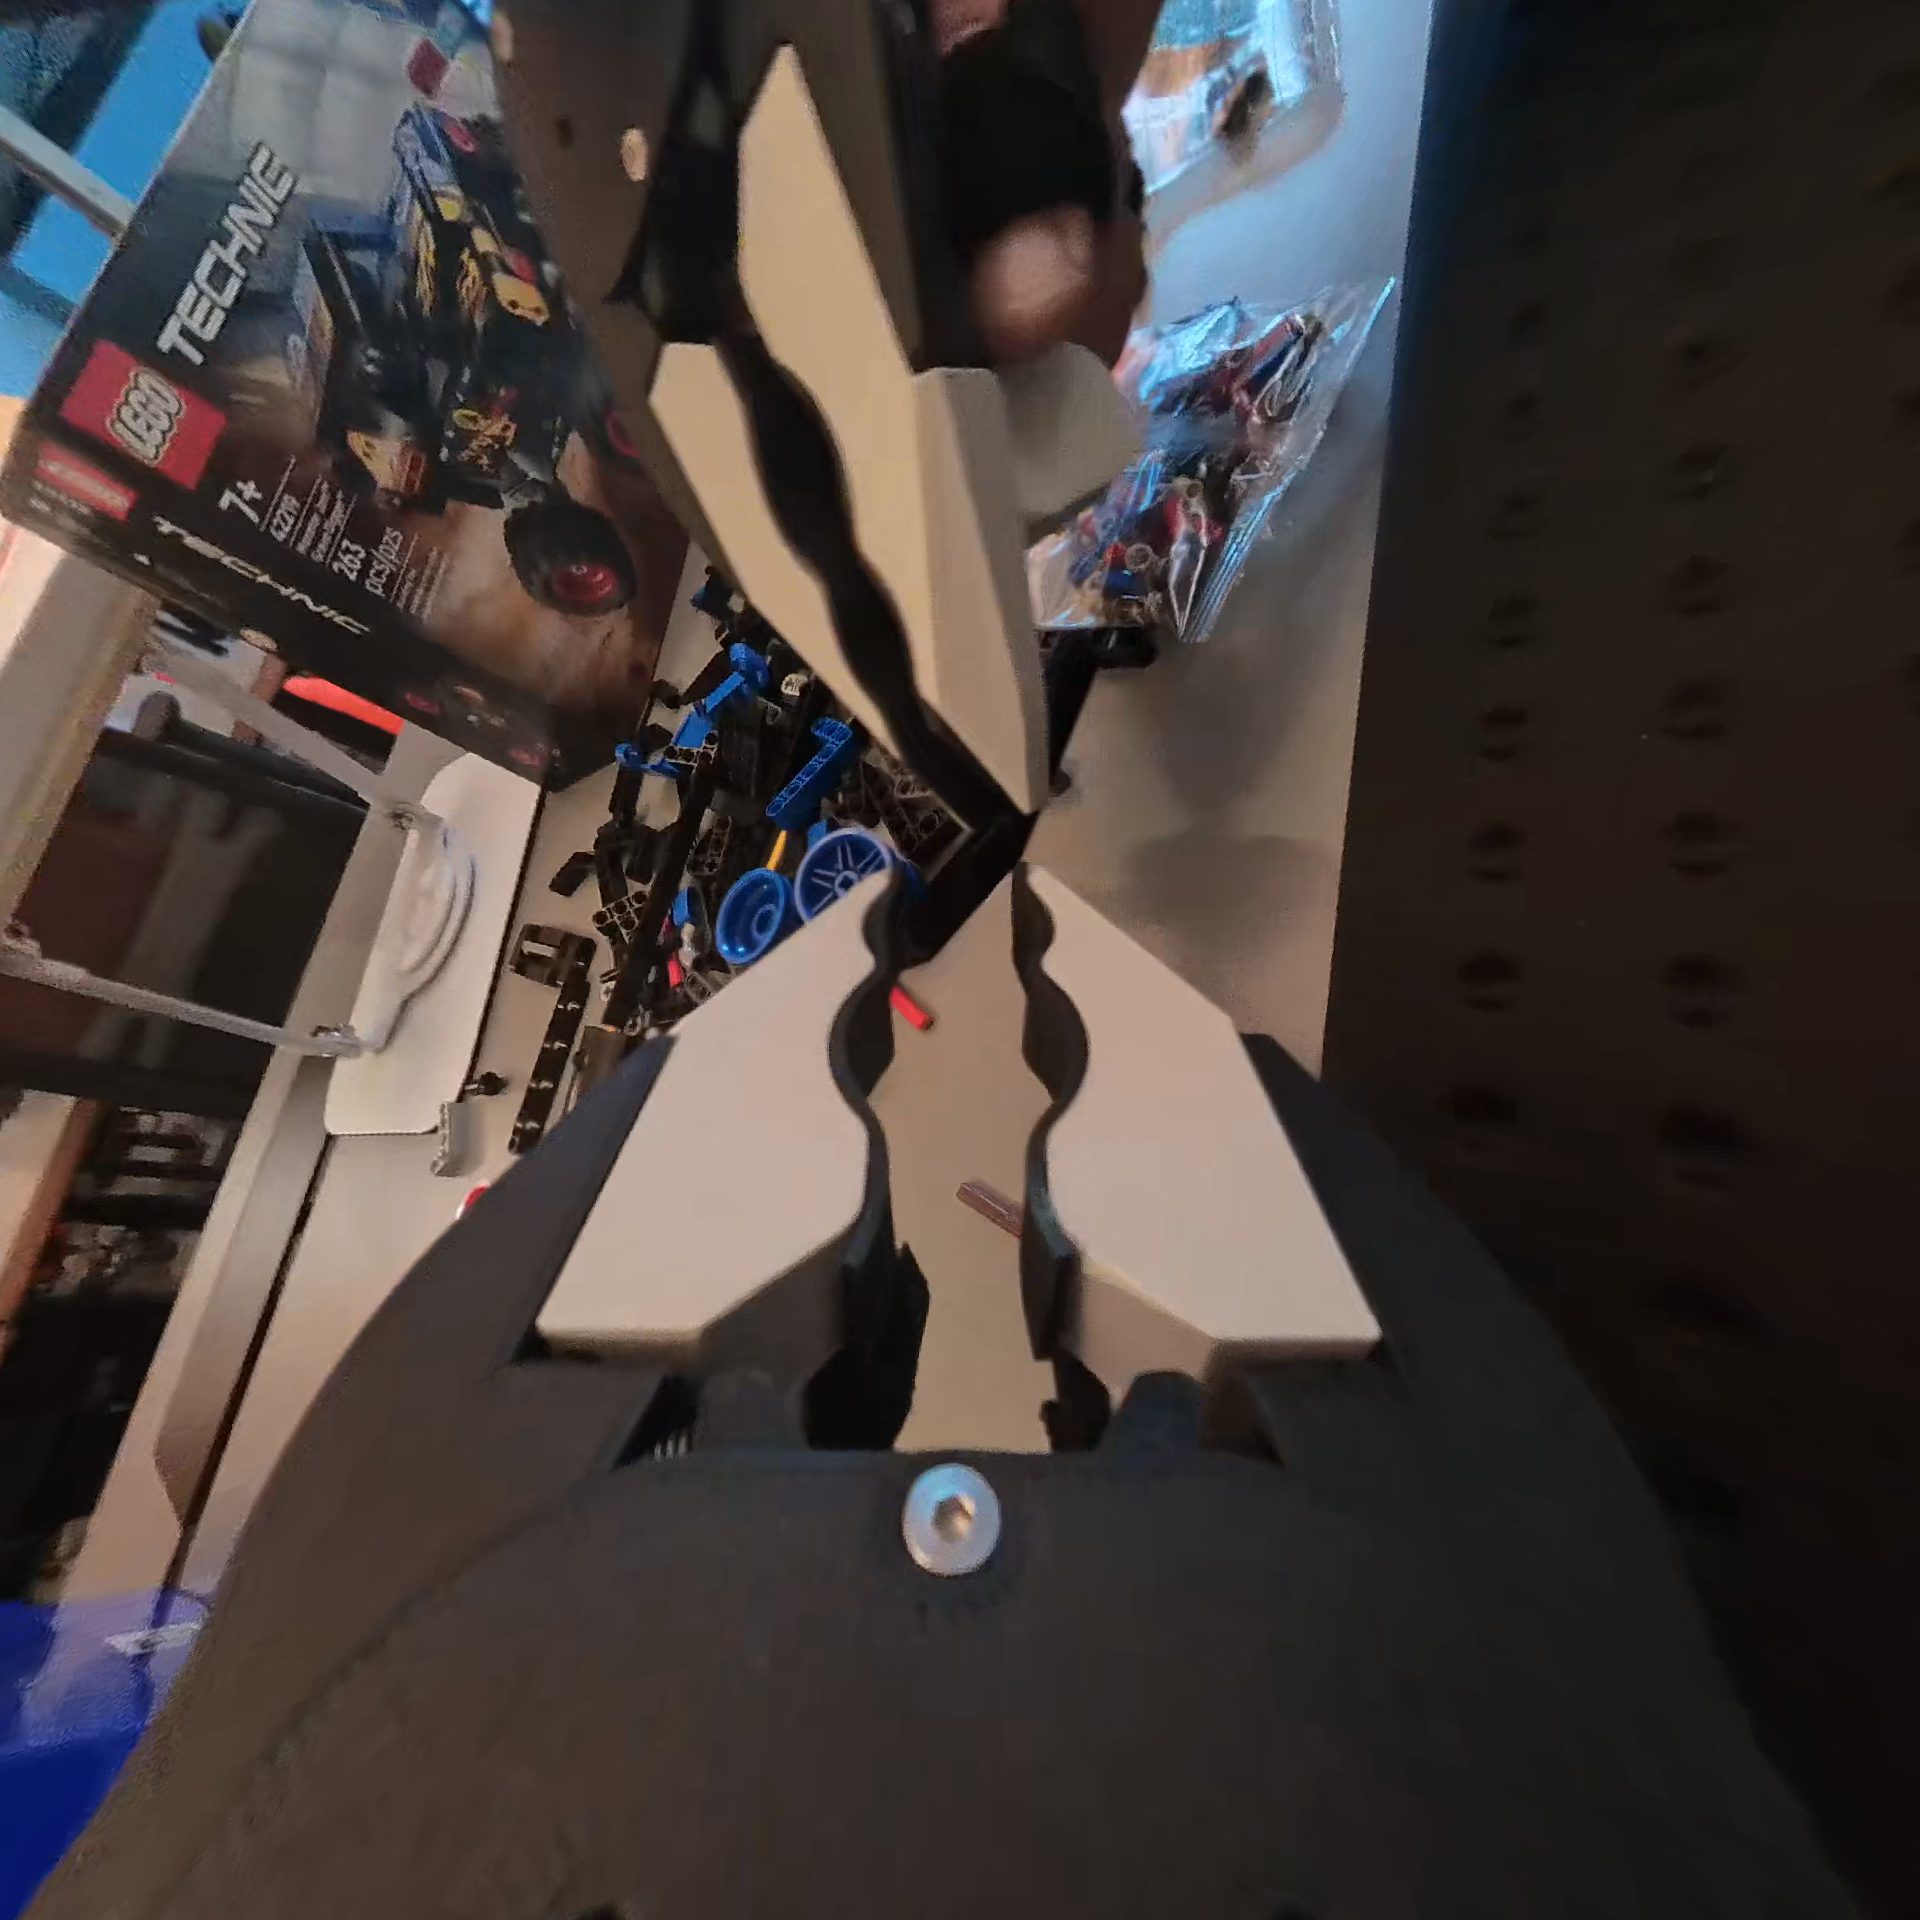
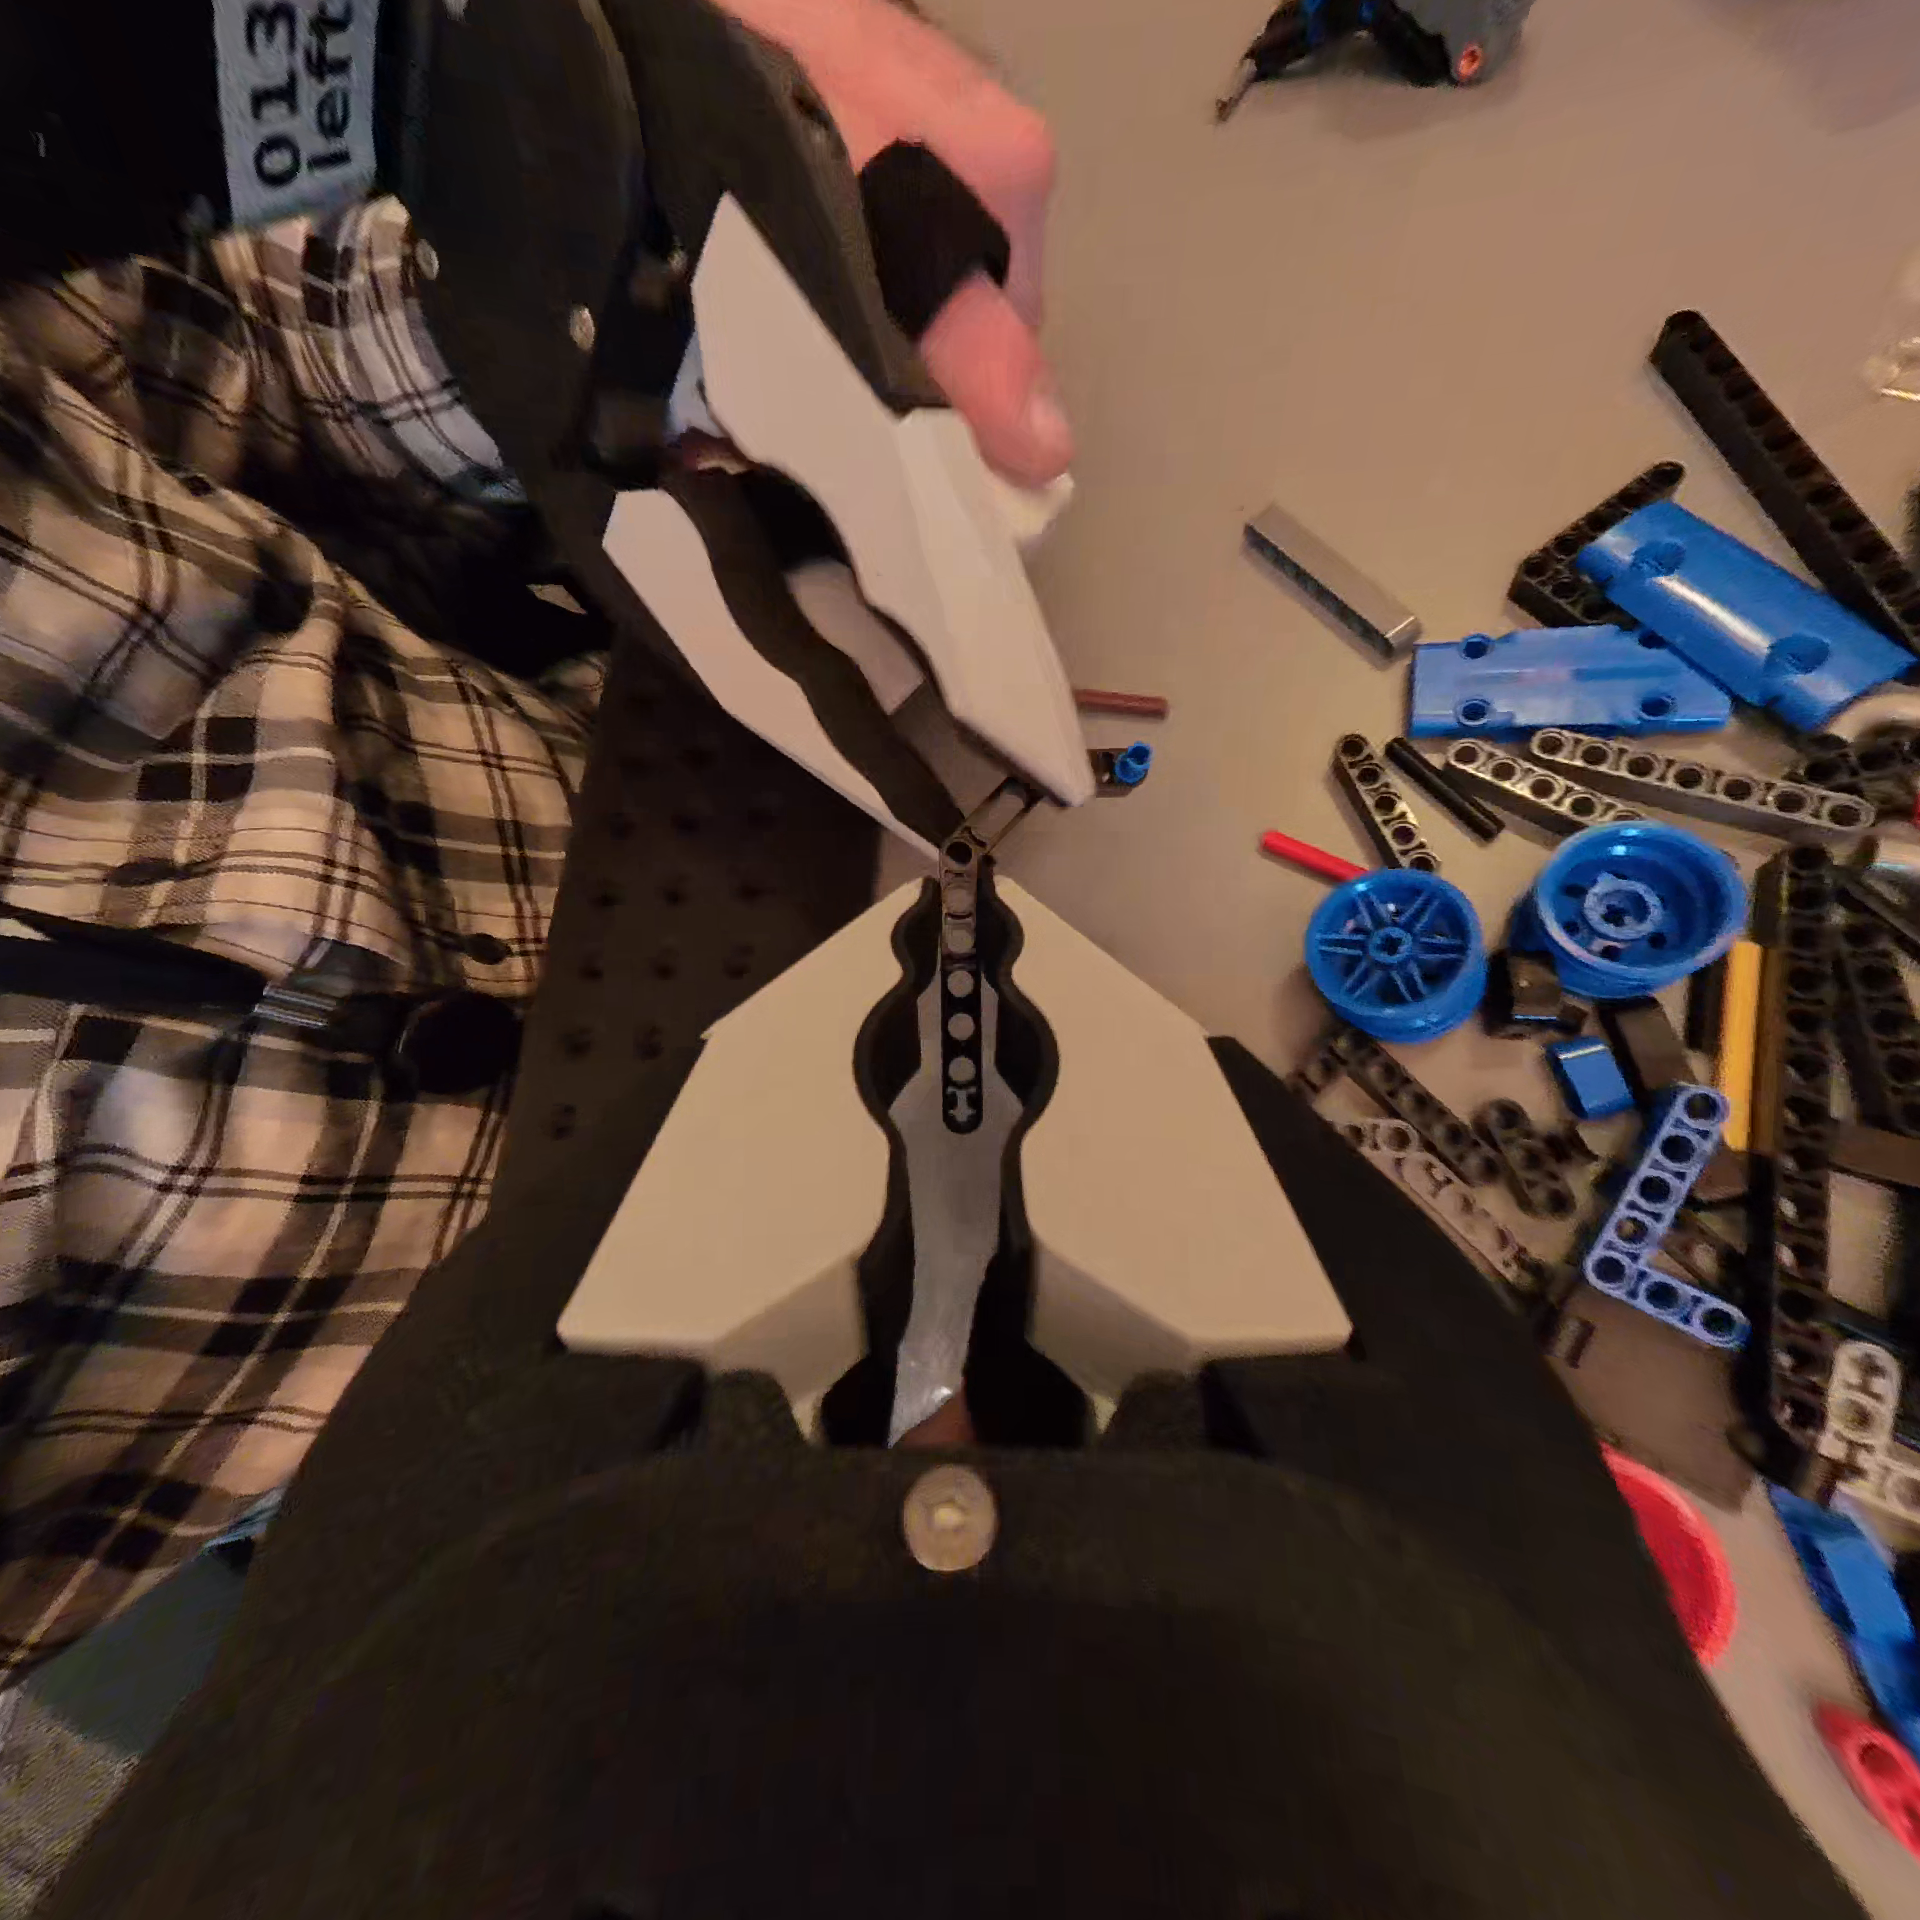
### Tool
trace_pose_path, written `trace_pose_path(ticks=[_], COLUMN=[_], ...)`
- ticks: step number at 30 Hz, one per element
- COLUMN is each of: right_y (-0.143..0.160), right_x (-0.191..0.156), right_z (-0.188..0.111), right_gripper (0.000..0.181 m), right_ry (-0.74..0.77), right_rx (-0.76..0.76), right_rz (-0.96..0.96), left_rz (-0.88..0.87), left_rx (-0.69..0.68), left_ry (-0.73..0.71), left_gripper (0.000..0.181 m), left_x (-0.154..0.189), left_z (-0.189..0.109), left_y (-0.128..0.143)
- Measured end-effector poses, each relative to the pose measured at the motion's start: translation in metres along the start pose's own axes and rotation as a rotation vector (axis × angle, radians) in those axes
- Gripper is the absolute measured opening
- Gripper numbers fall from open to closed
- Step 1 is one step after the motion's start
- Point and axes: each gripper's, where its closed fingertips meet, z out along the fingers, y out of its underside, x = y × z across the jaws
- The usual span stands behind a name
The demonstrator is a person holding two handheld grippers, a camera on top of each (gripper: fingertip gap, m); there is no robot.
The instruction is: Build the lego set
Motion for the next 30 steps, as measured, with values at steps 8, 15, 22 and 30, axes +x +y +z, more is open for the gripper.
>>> trace_pose_path(ticks=[8,15,22,30], right_y=[-0.019,-0.024,-0.014,-0.024], right_x=[0.006,0.024,0.034,0.021], right_z=[-0.008,-0.018,-0.008,-0.010], right_gripper=[0.007,0.035,0.011,0.006], right_ry=[-0.025,0.250,0.560,0.388], right_rx=[0.093,0.084,-0.159,0.050], right_rz=[0.058,-0.113,-0.480,-0.249], left_rz=[-0.058,-0.255,-0.447,-0.500], left_rx=[-0.014,-0.038,-0.046,0.048], left_ry=[0.013,0.046,0.168,0.174], left_gripper=[0.007,0.006,0.006,0.018], left_x=[-0.005,-0.017,-0.013,-0.024], left_z=[-0.002,-0.005,-0.004,-0.010], left_y=[0.004,0.017,0.017,0.009])
